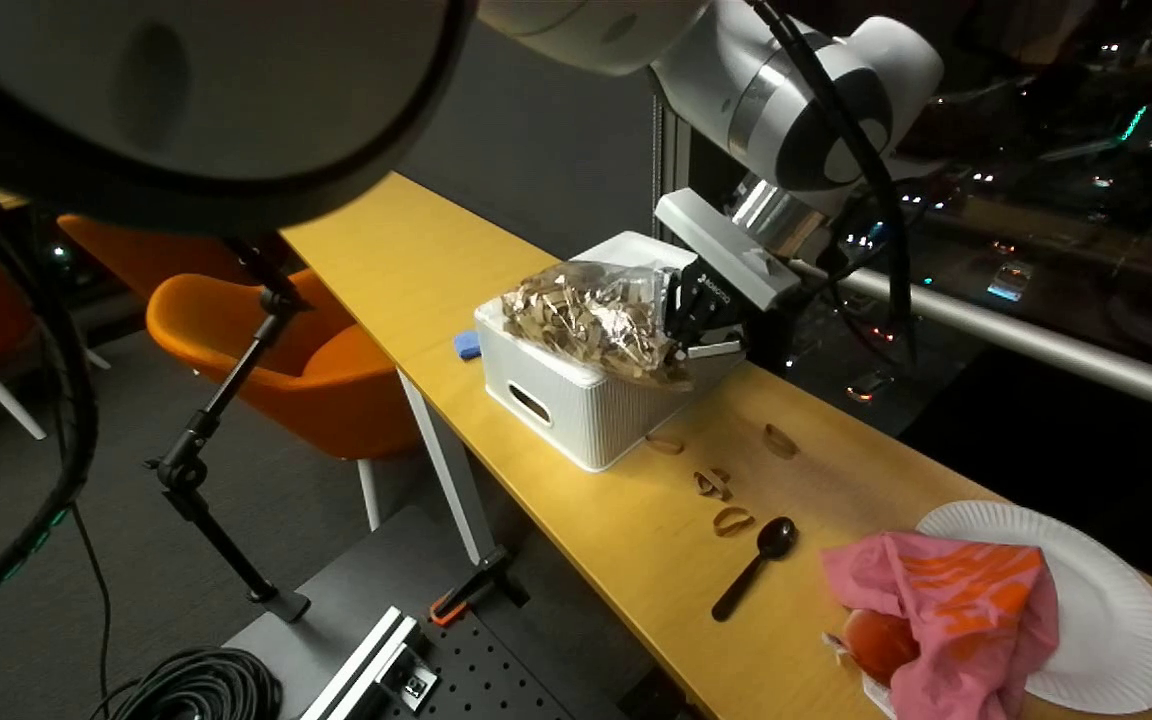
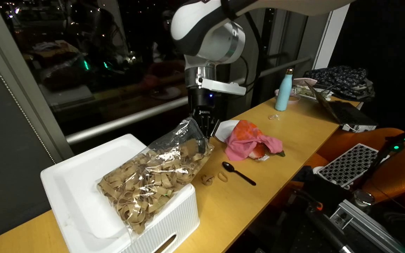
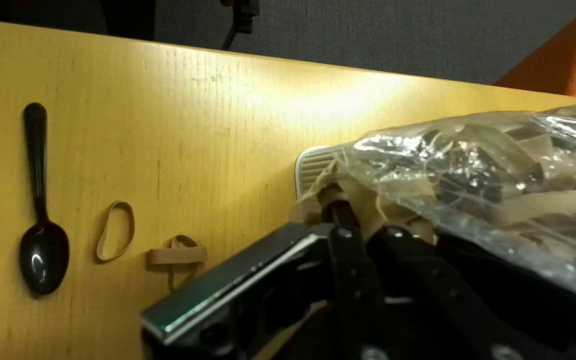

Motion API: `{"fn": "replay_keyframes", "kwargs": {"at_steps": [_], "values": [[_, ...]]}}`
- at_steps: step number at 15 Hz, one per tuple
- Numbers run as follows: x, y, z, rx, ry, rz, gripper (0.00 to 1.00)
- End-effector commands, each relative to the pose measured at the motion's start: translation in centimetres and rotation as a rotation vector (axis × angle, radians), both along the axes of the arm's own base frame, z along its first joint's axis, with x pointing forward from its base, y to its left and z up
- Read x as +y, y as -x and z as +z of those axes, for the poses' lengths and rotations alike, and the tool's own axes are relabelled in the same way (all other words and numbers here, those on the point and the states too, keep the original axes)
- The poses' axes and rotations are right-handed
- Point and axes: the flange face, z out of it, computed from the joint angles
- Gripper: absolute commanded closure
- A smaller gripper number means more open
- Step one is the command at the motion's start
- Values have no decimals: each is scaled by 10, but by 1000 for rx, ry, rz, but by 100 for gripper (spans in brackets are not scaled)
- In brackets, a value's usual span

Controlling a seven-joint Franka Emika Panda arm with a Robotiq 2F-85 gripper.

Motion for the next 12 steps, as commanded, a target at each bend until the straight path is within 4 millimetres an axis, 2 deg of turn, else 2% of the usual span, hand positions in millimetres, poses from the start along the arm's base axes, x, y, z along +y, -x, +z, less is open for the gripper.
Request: {"fn": "replay_keyframes", "kwargs": {"at_steps": [1, 7, 10, 12], "values": [[14, -3, 8, -69, 95, 40, 99], [15, -1, 12, -62, 209, 48, 99], [5, 1, 13, -43, 263, 42, 99], [-1, 0, 5, -30, 277, 37, 99]]}}
